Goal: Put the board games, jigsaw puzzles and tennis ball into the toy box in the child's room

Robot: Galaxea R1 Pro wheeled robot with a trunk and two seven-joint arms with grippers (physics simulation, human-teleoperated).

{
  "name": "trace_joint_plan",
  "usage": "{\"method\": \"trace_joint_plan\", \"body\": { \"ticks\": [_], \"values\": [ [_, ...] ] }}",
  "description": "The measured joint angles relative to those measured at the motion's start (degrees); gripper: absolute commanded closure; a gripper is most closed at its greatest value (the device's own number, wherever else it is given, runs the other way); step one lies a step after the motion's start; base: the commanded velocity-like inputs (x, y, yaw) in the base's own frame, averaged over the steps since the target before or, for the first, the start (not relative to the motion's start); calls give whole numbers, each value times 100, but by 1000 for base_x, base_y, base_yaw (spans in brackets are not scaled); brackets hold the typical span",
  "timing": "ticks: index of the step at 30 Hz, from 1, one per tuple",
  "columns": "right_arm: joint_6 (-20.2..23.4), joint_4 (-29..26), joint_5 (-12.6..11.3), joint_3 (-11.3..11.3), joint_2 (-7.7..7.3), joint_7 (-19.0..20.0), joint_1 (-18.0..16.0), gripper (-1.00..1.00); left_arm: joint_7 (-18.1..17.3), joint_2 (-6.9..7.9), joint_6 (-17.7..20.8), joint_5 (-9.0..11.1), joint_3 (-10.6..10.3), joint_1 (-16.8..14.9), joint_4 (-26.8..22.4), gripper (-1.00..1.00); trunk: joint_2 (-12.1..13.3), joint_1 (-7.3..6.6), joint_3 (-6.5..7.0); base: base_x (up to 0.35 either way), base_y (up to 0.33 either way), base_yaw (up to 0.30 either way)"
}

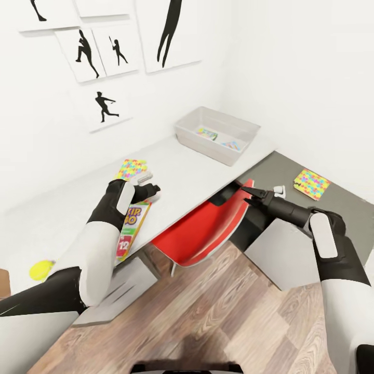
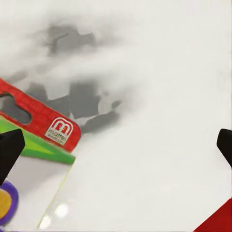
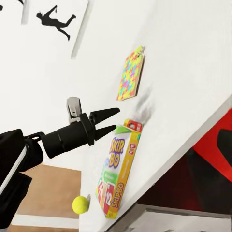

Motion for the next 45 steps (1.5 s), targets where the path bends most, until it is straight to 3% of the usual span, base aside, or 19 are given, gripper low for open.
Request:
{"method": "trace_joint_plan", "body": {
  "ticks": [45],
  "values": [
    [0, 5, 2, -1, -3, 0, 25, -100, 17, 26, 1, -26, -3, 1, -2, -100, 0, 2, 35, 27, 67, -22]
  ]
}}
